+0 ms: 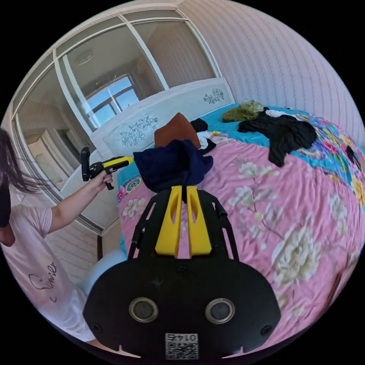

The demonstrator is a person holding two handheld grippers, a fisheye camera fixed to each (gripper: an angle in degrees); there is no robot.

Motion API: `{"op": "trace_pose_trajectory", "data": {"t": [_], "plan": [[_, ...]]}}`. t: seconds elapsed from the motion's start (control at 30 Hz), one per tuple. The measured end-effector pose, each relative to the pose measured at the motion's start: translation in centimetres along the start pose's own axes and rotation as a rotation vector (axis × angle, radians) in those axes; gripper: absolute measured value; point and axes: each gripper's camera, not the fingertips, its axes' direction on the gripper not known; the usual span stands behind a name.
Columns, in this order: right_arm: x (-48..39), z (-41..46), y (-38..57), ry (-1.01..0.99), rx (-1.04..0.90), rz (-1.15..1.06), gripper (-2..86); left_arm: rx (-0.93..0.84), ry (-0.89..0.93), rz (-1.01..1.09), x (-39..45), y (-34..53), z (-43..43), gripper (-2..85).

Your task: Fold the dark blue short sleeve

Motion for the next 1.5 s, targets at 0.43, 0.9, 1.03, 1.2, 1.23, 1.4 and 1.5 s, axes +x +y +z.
{"op": "trace_pose_trajectory", "data": {"t": [0.43, 0.9, 1.03, 1.2, 1.23, 1.4, 1.5], "plan": [[-3.5, -11.5, 33.8, 0.067, -0.246, 0.425, 1.3, -0.366, 0.167, -0.368, 11.9, 20.7, -7.4, -0.8], [-6.2, -12.0, 39.5, 0.121, -0.248, 0.441, 1.5, -0.679, 0.234, -0.187, 10.5, 12.6, 0.8, 6.1], [-6.6, -13.3, 41.6, 0.119, -0.210, 0.463, 1.4, -0.720, 0.197, -0.124, 11.0, 11.2, 0.4, 0.8], [-7.2, -15.5, 43.4, 0.118, -0.159, 0.441, 1.4, -0.556, 0.310, -0.199, 9.0, 10.3, -6.9, -0.8], [-7.3, -16.3, 43.7, 0.115, -0.133, 0.431, 1.4, -0.484, 0.342, -0.208, 8.6, 10.1, -9.8, -0.9], [-7.5, -20.2, 45.6, 0.087, -0.022, 0.410, 1.3, -0.226, 0.463, -0.280, 6.8, 9.1, -21.5, -1.0], [-7.5, -23.2, 47.2, 0.043, 0.067, 0.411, 1.2, -0.110, 0.513, -0.296, 6.1, 8.4, -27.6, -1.0]]}}
